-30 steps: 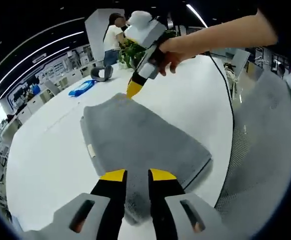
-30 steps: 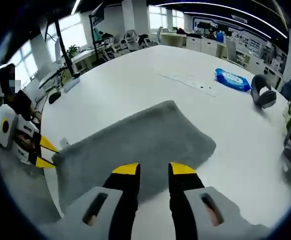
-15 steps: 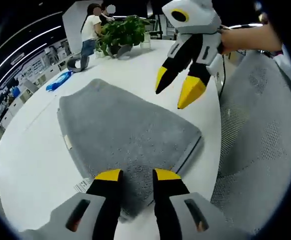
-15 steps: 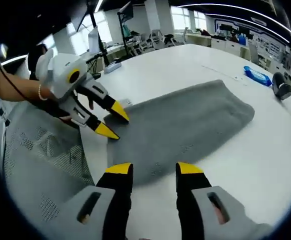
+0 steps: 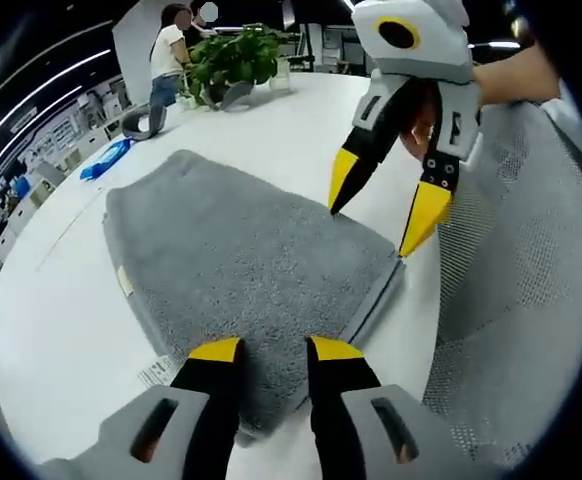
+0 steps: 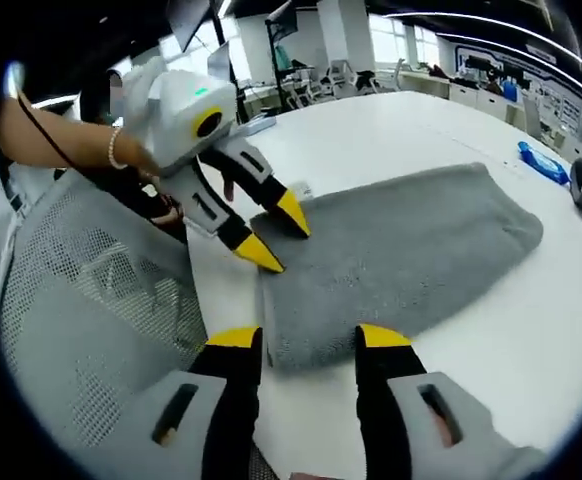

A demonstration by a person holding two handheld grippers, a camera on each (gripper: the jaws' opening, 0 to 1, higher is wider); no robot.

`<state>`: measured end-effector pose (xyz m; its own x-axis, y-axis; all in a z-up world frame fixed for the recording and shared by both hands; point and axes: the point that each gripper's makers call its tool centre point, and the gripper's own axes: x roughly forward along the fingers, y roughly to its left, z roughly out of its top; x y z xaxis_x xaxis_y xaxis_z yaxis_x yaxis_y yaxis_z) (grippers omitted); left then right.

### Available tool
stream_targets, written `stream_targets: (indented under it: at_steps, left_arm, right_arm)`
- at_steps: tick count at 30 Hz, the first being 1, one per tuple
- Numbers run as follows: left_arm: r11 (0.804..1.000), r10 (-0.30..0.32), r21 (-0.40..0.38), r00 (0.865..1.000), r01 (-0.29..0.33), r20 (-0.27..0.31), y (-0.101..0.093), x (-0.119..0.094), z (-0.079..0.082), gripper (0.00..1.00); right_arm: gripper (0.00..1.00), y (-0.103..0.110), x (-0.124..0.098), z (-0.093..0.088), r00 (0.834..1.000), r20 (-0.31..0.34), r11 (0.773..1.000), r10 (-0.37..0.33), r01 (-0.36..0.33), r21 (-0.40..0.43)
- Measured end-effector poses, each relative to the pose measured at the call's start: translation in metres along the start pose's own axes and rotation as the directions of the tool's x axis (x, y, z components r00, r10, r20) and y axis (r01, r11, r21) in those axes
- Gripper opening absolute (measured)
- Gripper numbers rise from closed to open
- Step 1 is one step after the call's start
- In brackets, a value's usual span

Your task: Fold the towel on the table until its edges align and the towel forms a compact rectangular stack.

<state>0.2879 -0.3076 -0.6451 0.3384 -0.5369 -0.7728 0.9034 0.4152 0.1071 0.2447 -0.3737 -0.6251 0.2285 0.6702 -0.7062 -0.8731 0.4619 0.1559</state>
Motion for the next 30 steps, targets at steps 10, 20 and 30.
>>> stream_targets:
  at_steps: [10, 20, 30]
  left_arm:
    - [1.0, -0.009, 0.007, 0.999, 0.009, -0.043, 0.003, -0.012, -0.016, 0.28]
    - [0.999, -0.034, 0.02, 0.998, 0.035, -0.057, -0.011, -0.004, -0.009, 0.21]
    - [0.994, -0.101, 0.033, 0.993, 0.103, -0.055, -0.036, 0.016, 0.018, 0.21]
  right_arm:
    - [0.35, 0.007, 0.017, -0.017, 0.995, -0.097, 0.993, -0.006, -0.005, -0.118]
    - [0.33, 0.002, 0.014, -0.029, 0.987, -0.153, 0.97, -0.048, 0.009, -0.244]
    - [0.3, -0.024, -0.01, -0.047, 0.979, -0.2, 0.977, -0.043, -0.001, -0.216]
